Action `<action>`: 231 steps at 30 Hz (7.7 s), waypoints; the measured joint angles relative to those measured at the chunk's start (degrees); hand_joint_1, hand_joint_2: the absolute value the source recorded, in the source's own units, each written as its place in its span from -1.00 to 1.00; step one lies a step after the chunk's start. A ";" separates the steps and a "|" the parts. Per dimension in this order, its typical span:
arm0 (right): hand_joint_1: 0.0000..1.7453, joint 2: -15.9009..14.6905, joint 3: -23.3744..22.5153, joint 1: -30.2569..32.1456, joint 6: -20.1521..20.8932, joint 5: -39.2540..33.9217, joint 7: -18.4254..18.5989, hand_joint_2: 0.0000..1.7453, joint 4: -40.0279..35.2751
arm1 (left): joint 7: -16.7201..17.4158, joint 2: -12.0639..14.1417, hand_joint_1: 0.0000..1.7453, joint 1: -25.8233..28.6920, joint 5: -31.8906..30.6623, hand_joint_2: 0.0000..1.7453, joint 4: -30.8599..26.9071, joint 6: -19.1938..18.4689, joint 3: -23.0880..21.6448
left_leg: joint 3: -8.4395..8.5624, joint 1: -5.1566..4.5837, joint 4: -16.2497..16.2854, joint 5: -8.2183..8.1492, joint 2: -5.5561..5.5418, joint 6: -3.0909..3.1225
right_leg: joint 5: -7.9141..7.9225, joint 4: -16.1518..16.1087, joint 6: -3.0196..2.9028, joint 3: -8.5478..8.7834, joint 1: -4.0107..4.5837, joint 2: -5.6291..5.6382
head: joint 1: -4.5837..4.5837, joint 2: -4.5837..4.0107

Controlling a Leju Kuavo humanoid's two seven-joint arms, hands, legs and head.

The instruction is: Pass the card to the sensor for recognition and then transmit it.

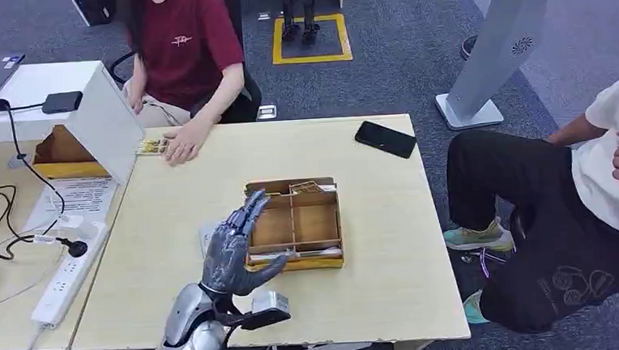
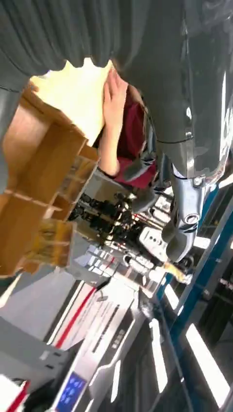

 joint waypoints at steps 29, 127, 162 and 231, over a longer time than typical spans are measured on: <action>-1.00 0.22 0.00 -0.04 -0.17 0.26 0.70 1.00 0.00 | 12.26 -1.66 -1.00 1.42 -24.96 1.00 1.51 4.65 -3.95 | -0.01 0.00 0.02 0.00 -0.01 0.00 | 0.00 0.00 0.00 0.00 0.00 0.00 | 0.00 0.00; -1.00 0.79 1.11 -1.27 0.68 0.59 1.79 1.00 -0.02 | 7.95 -12.33 -1.00 -3.74 -18.66 1.00 21.88 4.65 4.55 | -0.03 -0.01 0.05 0.00 -0.01 0.01 | 0.01 0.01 0.00 0.00 -0.01 -0.01 | -0.02 0.00; -1.00 1.01 2.38 -1.94 0.70 0.33 1.97 1.00 -0.26 | 7.38 -12.90 1.00 -6.32 -15.73 1.00 27.19 4.85 5.38 | -0.03 -0.01 0.05 0.00 -0.01 0.01 | 0.01 0.01 0.00 0.00 -0.01 0.00 | -0.02 0.00; -1.00 1.44 2.62 -1.82 -0.26 -2.38 2.10 1.00 -0.48 | 11.54 -3.26 1.00 -20.13 -16.04 1.00 18.30 4.67 17.49 | -0.05 0.00 0.11 0.07 0.00 0.02 | 0.08 0.04 0.04 0.00 0.00 0.01 | 0.00 0.00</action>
